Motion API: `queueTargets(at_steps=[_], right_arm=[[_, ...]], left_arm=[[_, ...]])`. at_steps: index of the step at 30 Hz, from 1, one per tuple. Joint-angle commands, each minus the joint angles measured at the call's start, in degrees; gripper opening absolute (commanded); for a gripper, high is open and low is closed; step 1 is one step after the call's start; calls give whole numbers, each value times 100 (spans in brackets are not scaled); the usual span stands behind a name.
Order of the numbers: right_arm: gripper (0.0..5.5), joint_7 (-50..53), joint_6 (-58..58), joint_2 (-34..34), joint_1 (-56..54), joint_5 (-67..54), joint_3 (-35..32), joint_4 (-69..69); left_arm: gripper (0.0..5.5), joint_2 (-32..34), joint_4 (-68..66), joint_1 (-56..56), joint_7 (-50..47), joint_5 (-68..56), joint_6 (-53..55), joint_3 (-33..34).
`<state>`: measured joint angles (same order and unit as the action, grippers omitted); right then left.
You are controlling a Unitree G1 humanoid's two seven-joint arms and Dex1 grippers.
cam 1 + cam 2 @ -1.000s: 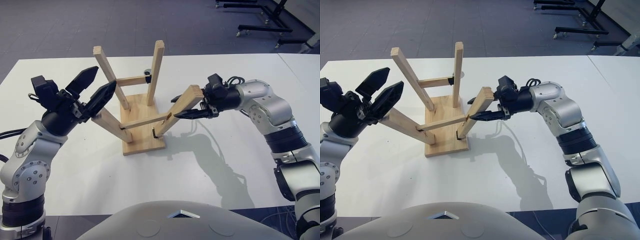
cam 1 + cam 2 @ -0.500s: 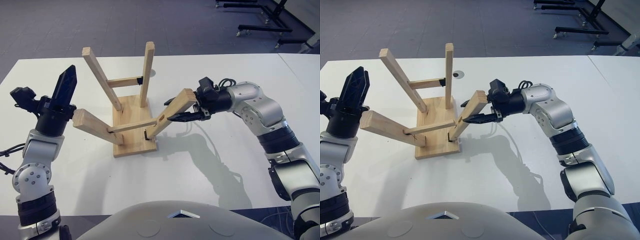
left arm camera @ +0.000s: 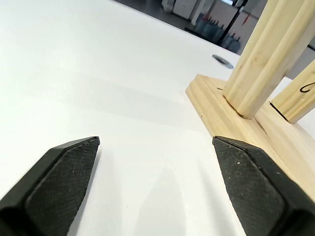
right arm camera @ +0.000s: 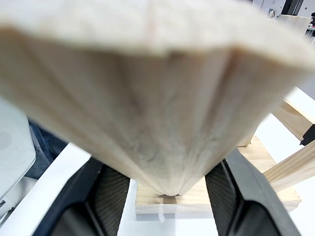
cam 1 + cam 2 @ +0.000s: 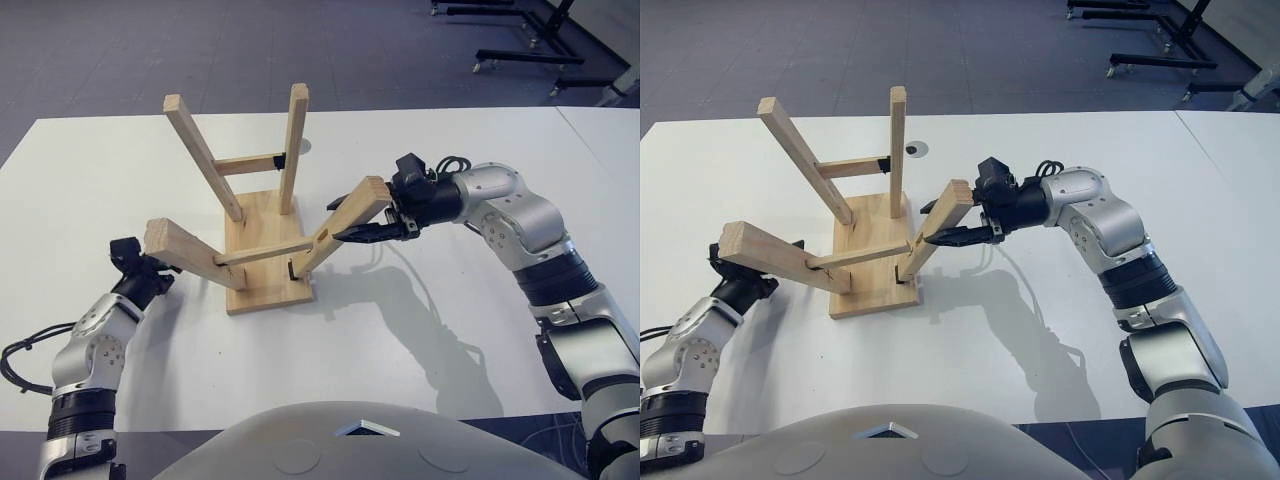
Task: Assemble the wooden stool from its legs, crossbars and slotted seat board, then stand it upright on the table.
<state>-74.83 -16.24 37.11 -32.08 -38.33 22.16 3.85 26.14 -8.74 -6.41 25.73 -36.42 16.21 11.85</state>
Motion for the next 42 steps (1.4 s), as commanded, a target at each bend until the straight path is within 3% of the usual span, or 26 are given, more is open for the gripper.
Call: queueTargets(at_steps=[1,19,42], right_arm=[[205,-86,-632,-5,529,913,818,253],[205,452,-675,-25,779,769,578,-33],[205,1241,-241,95,1670,1012,323,-931]], left_arm=[[421,-212,-629,370,167,695,-334,-363],[421,-1047,-1444,1258,395,1844,-1067,-1101],[421,-1440,-1950,1637,328,2333,-1443,-1201]])
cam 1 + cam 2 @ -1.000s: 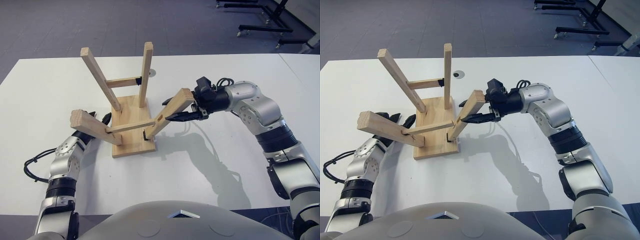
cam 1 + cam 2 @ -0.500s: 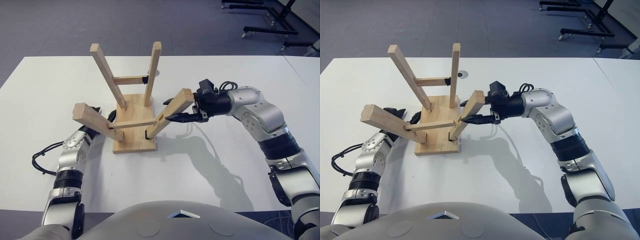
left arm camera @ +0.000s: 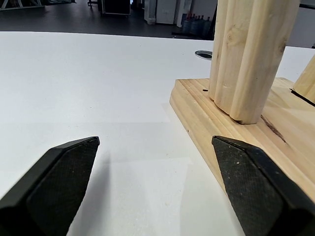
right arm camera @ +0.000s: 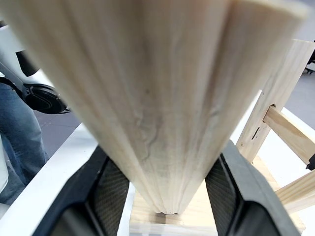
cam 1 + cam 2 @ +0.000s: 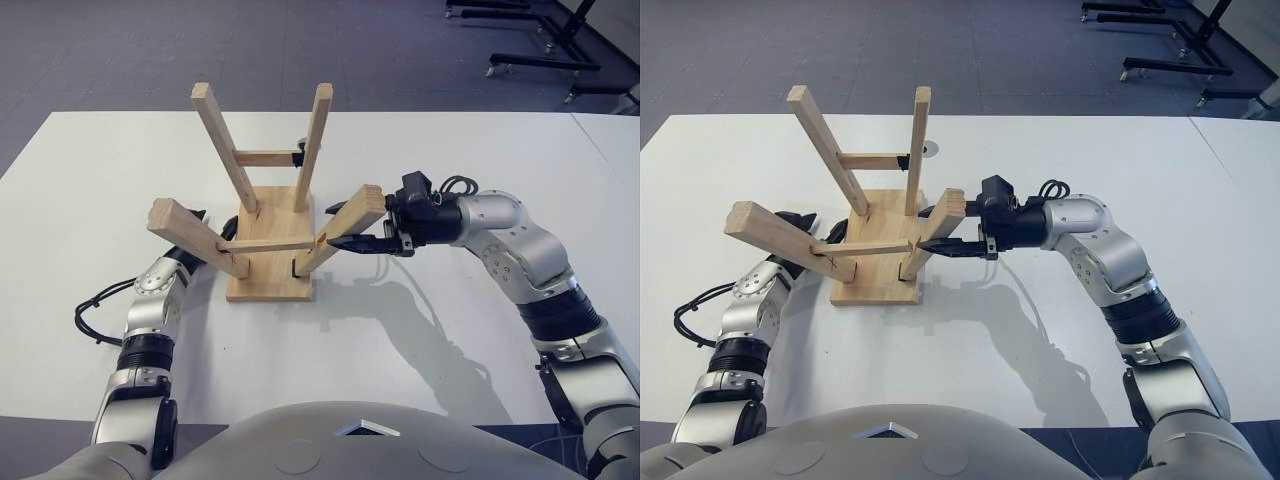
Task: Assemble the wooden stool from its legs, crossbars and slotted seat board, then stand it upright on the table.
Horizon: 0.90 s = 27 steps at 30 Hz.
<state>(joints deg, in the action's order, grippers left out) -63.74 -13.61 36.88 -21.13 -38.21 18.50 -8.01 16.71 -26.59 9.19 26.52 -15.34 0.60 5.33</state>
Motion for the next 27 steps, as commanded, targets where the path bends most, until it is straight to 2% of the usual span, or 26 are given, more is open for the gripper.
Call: queueTargets(at_steps=[1,27], right_arm=[[205,153,-503,126,580,1002,692,232],[205,218,-858,-52,8,1208,1197,598]], left_arm=[[421,-497,-197,87,249,235,100,-544],[421,-556,-572,245,265,294,-204,-514]])
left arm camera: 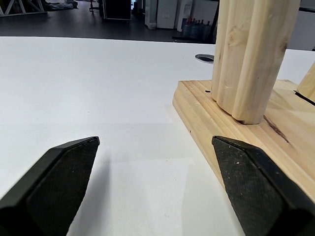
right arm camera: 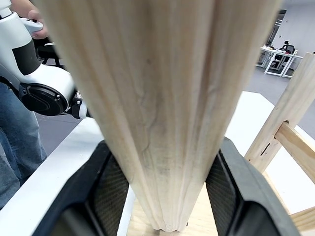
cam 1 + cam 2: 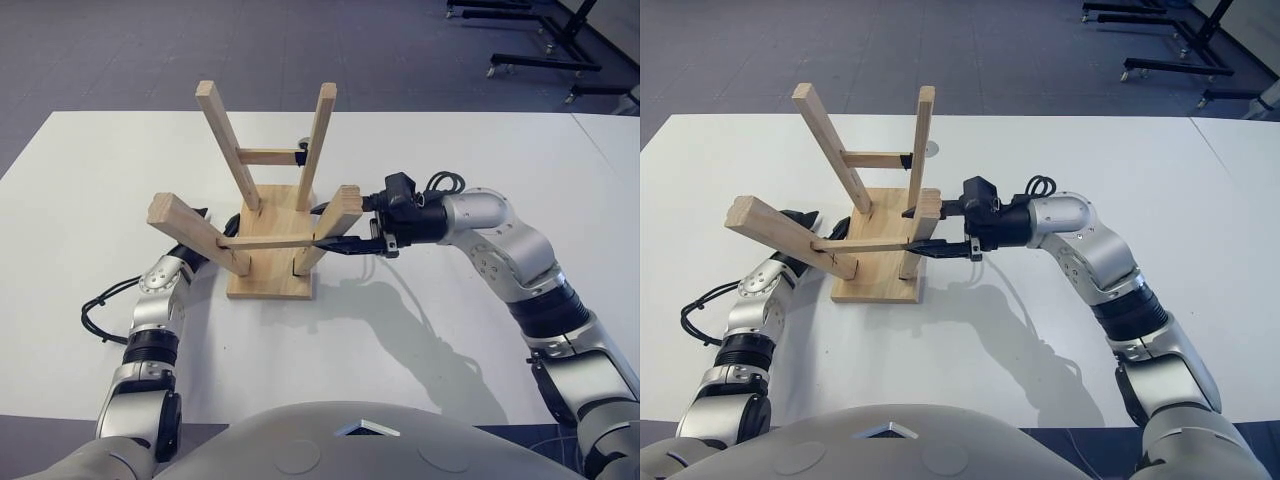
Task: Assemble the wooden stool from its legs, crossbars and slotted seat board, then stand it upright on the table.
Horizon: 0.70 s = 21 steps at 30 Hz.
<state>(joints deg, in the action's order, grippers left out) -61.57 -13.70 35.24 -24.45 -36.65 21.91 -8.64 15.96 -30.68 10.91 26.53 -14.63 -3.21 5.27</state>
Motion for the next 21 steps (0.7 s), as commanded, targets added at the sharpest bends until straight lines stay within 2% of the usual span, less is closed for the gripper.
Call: queueTargets(at_steps=[1,8,21], right_arm=[[205,-22,-869,123,313,1057,878,687],[205,-237,-972,65,57,1234,1250,949],[205,-417,-1014,-563,-439,1448,1875,1783]], left_arm=[[421,-482,-157,70,262,223,174,-511],[421,-495,-144,75,238,217,140,-510],[421,-507,-190,107,191,187,64,-521]])
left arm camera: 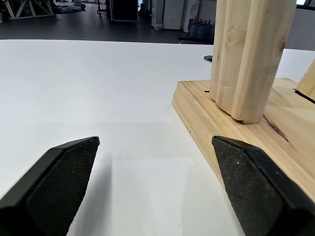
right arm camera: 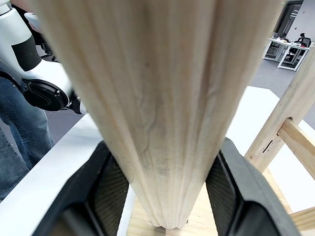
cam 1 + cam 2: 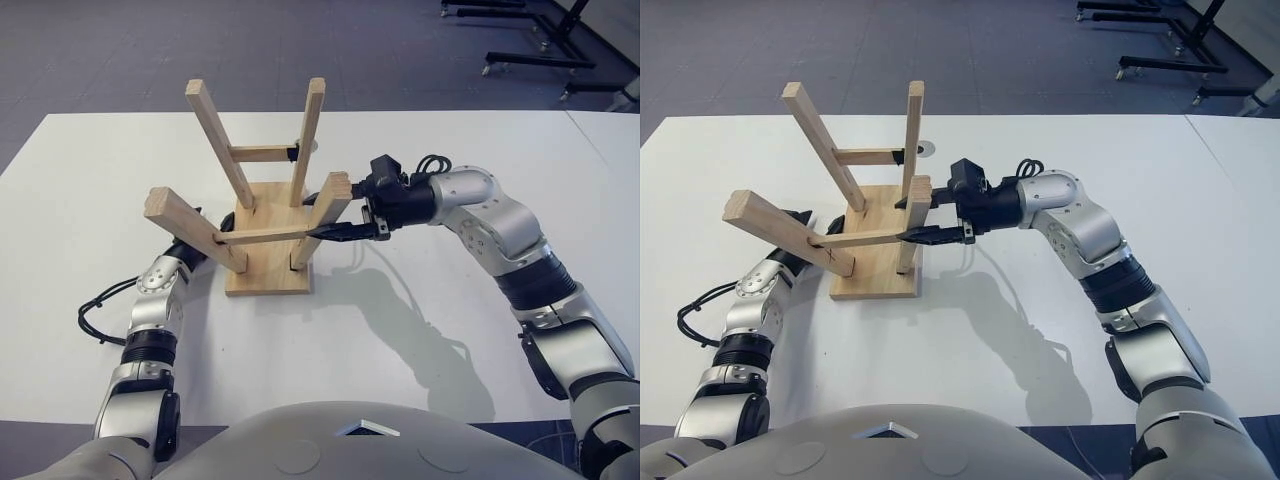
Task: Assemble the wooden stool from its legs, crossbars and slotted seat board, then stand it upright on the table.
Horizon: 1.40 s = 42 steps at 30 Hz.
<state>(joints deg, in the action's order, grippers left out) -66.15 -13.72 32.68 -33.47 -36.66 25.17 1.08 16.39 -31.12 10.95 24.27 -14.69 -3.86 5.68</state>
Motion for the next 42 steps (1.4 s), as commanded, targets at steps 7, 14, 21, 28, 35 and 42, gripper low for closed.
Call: queueTargets(at_steps=[7,14,21,28,35,42], right_arm=[[205,-219,-1073,-516,219,1573,1866,1229],[205,280,-1191,-791,214,1513,1701,1550],[205,-111,-1307,-582,115,1310,1669,1345],[309,-299,-1165,-566,-11,1371,1559,1242],[432,-286,-1263,-744,136,1590,1006,1018],[498,-82,-1111,-167,832,1862,302,771]], left_arm=[[421,-590,-122,133,399,185,72,-564],[421,-614,-39,158,416,125,81,-472],[421,-598,-150,235,416,122,45,-404],[421,-601,-224,273,421,115,1,-366],[421,-623,-350,343,481,137,-67,-312],[421,-618,-379,374,517,164,-80,-285]])
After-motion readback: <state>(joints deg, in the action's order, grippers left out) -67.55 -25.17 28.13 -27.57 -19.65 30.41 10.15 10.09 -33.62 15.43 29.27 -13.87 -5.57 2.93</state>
